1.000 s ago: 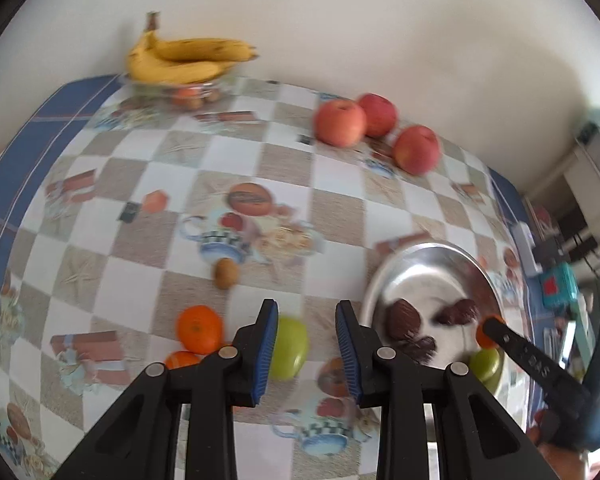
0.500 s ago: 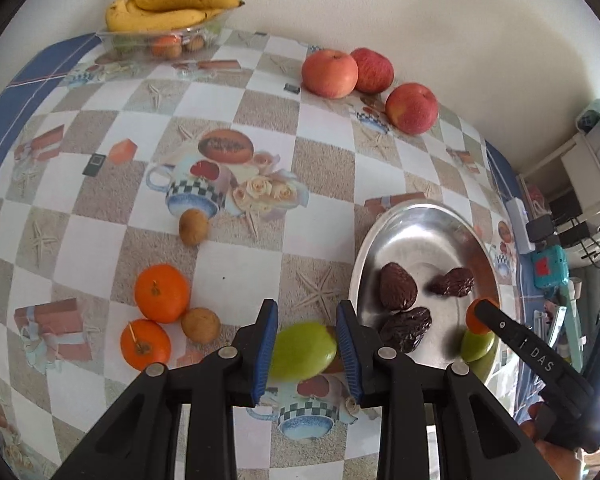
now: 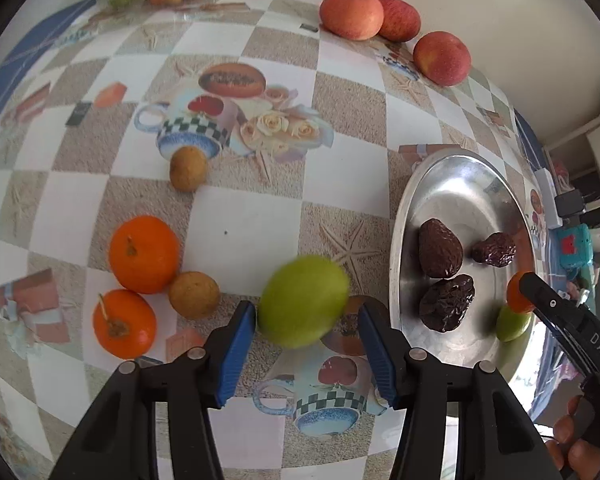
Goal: Organize fruits
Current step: 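Lower the orange into the steel plate with the right tool while the left tool holds the pear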
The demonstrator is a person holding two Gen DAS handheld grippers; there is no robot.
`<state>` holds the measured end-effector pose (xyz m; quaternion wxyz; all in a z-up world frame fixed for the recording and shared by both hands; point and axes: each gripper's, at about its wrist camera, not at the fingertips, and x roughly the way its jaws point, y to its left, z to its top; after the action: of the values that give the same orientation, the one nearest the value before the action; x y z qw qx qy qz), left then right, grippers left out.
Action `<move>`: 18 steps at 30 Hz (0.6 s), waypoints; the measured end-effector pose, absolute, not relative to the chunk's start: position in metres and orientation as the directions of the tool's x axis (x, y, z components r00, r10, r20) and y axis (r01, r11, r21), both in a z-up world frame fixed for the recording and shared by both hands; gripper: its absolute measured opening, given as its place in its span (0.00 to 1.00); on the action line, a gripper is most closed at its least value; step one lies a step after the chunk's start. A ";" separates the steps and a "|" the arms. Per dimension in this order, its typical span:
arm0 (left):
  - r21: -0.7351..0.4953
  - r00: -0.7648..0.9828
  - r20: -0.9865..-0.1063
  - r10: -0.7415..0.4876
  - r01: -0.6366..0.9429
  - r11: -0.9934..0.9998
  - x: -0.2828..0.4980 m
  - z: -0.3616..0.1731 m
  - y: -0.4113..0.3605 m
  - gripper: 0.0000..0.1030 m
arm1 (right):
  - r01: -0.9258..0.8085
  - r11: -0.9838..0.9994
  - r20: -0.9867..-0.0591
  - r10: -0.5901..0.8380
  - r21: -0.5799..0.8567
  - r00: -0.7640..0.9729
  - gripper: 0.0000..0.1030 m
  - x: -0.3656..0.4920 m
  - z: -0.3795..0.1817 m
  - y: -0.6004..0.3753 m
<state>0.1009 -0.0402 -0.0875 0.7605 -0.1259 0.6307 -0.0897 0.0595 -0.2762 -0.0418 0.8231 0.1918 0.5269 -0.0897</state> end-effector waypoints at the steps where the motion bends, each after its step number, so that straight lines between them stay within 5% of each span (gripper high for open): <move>1: -0.319 0.177 -0.935 -0.308 -0.036 0.947 0.101 -0.091 -0.038 0.55 | 0.350 0.910 -0.902 0.055 0.222 0.429 0.34 0.059 -0.042 -0.276; 18: -0.348 0.229 -0.918 -0.323 -0.078 0.934 0.107 -0.088 -0.023 0.50 | 0.352 0.910 -0.905 0.055 0.219 0.423 0.34 0.059 -0.044 -0.277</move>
<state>0.1075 -0.0232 -0.0877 0.7669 -0.1627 0.6157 -0.0797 0.0592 -0.2767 -0.0439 0.8213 0.1919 0.5297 -0.0905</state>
